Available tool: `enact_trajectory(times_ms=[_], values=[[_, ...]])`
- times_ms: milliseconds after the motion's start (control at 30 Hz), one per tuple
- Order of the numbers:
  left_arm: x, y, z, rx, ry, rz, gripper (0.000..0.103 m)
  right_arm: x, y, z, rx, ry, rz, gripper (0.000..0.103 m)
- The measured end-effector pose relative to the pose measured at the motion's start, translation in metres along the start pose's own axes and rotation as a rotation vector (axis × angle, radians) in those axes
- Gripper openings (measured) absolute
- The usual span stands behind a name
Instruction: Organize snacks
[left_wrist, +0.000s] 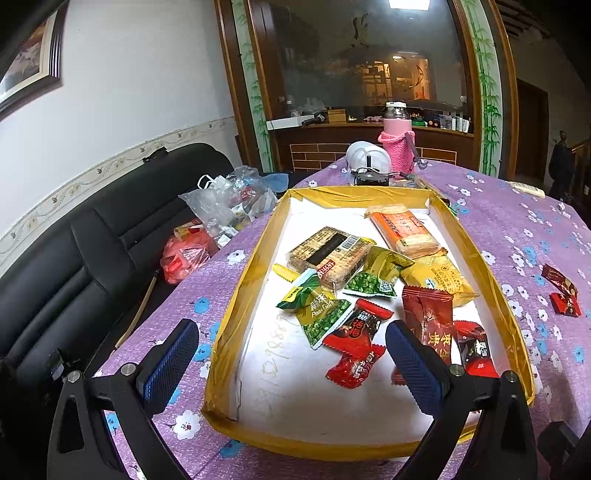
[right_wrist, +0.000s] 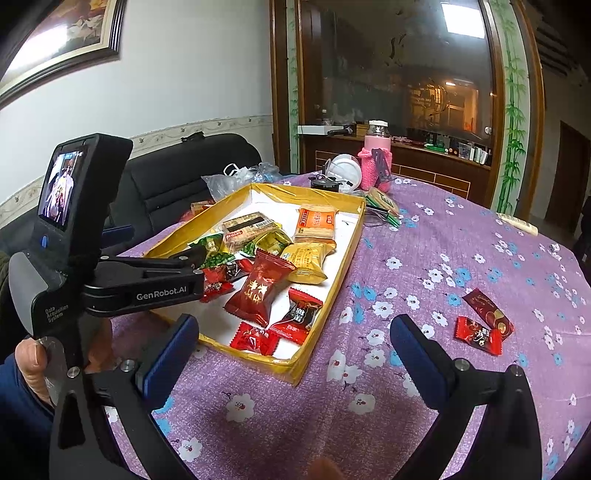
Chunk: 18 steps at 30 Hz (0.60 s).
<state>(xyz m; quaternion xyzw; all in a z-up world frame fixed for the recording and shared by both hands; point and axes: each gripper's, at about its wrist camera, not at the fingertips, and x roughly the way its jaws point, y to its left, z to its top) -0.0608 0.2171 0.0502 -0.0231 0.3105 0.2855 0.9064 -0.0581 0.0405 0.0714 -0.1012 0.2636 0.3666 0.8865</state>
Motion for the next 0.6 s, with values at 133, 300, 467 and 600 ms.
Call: enact_trajectory(times_ms=[133,300,467,600], values=[[0.0001,0.0002,-0.0004,0.001,-0.002,0.004,0.102,0.0000,0.0002,0.0001,0.000,0.000,0.001,0.103],[0.0000,0.0001,-0.0006,0.001,0.001,0.006,0.102,0.0002,0.0003,0.0000,0.000,0.001,0.003,0.103],[-0.0020,0.0028,-0.0012,-0.010,-0.009,0.024,0.103,0.0006,0.0005,0.0000,0.000,0.008,0.005,0.103],[-0.0009,0.0036,-0.0020,-0.010,-0.012,0.037,0.103,0.0004,-0.0032,-0.0001,0.015,0.012,0.004,0.103]])
